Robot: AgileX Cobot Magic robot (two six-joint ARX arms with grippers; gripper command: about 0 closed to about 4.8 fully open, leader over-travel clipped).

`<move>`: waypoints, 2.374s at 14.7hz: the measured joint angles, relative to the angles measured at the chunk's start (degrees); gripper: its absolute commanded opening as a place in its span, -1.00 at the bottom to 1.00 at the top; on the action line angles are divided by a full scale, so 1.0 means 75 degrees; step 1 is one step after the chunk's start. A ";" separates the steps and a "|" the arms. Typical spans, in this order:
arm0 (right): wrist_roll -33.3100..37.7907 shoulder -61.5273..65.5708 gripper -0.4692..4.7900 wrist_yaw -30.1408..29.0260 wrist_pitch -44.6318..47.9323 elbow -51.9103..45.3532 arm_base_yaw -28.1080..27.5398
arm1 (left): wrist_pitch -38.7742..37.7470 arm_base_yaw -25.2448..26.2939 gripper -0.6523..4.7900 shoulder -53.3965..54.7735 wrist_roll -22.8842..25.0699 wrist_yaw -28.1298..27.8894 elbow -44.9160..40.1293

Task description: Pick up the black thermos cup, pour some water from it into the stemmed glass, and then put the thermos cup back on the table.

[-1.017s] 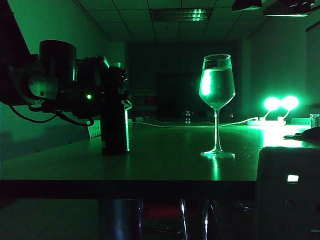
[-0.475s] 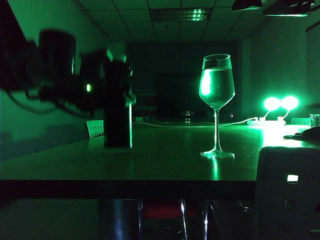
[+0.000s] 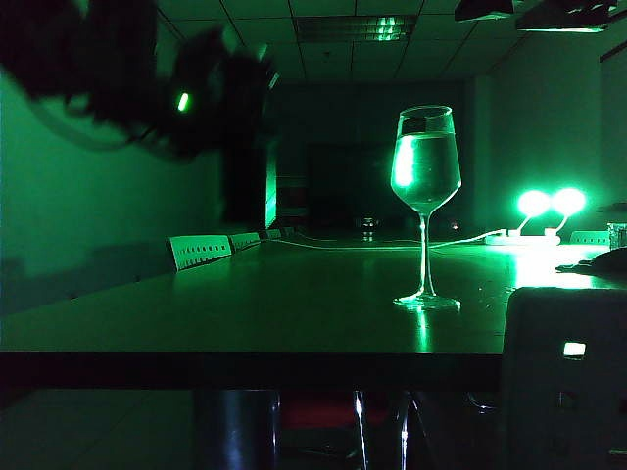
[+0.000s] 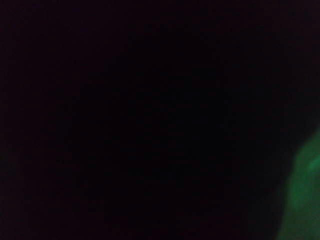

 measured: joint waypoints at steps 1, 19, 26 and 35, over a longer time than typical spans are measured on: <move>0.0000 -0.0003 1.00 0.0000 0.0003 0.0000 -0.0003 | -0.0434 -0.0061 -0.55 -0.0015 0.0058 0.0067 0.0344; 0.0006 0.0125 1.00 -0.0557 -0.1343 0.0003 -0.0085 | -0.3902 -0.1250 -0.55 0.0006 0.5254 -0.3107 0.2241; 0.0038 0.0236 1.00 -0.0583 -0.1399 0.0000 -0.0082 | -0.3969 -0.1734 -0.55 0.0312 0.6018 -0.3086 0.2632; 0.0038 0.0236 1.00 -0.0580 -0.1405 0.0000 -0.0085 | -0.4648 -0.1915 -0.55 0.0927 0.6863 -0.3121 0.3503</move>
